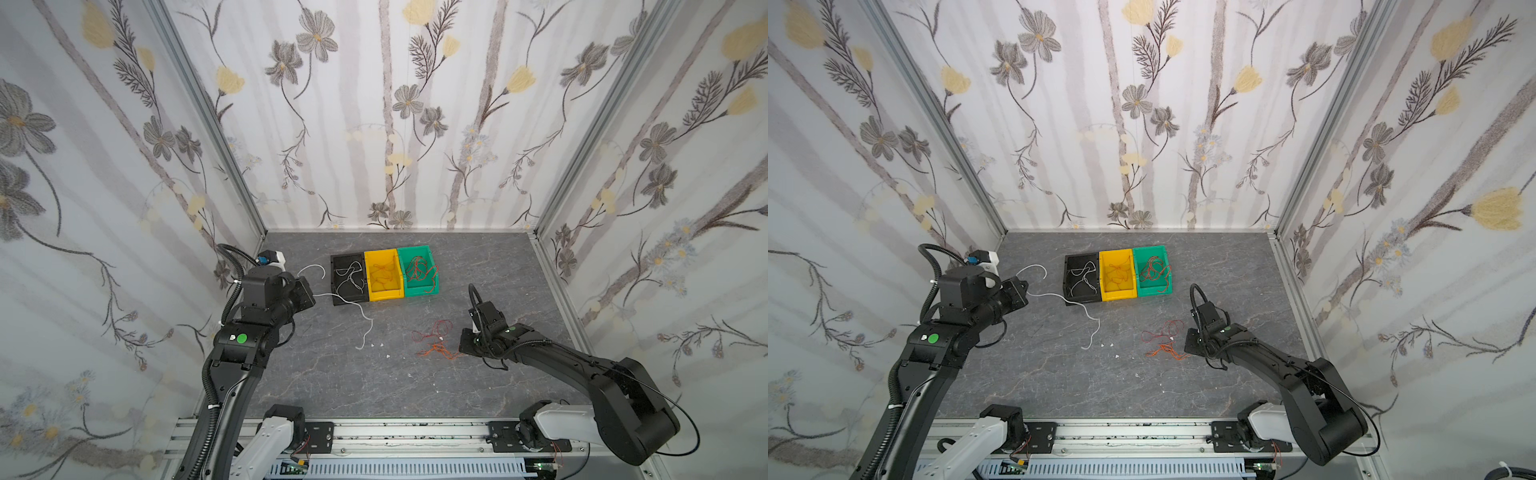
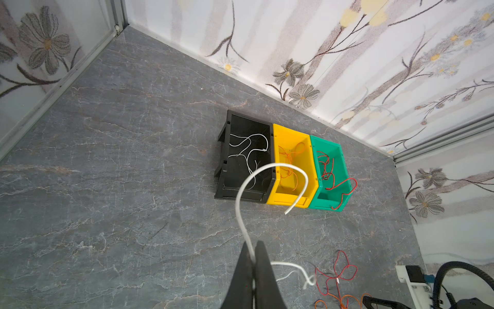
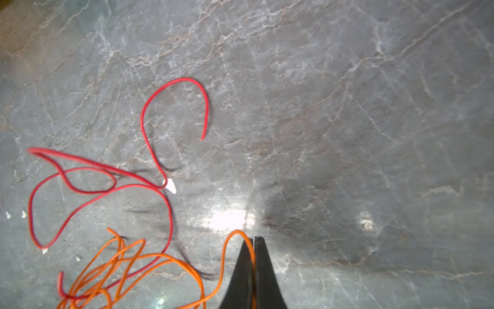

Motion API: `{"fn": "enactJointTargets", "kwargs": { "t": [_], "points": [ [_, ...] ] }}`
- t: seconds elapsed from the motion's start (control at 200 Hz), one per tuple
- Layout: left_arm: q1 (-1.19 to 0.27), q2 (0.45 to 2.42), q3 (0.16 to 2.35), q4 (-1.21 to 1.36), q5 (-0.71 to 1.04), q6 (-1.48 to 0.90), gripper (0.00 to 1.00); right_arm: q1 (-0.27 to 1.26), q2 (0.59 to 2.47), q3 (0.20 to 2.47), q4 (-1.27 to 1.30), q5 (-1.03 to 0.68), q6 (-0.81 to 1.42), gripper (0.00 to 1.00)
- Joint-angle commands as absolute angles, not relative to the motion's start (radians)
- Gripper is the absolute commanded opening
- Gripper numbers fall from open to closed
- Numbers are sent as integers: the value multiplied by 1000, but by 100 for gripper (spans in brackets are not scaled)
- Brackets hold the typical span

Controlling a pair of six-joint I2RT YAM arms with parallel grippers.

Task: Untangle the cables
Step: 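Pull the white wire out toward the black bin with the left gripper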

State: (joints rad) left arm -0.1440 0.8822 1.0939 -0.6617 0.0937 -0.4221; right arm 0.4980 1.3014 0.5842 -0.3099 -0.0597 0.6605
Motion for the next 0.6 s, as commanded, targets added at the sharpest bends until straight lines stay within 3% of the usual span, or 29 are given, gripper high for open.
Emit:
{"fn": "enactJointTargets", "kwargs": {
  "t": [0.0, 0.08, 0.4, 0.595],
  "points": [
    [-143, 916, 1132, -634, 114, -395, 0, 501, 1289, 592, -267, -127, 640, 15],
    [-143, 950, 1155, -618, 123, -391, 0, 503, 1277, 592, -254, -147, 639, 23],
    [-141, 1135, 1268, -562, 138, -346, 0, 503, 1255, 604, -254, -150, 622, 27],
    [-137, 1238, 1317, -518, 150, -352, 0, 503, 1231, 604, -257, -149, 617, 35]
  ]
}}
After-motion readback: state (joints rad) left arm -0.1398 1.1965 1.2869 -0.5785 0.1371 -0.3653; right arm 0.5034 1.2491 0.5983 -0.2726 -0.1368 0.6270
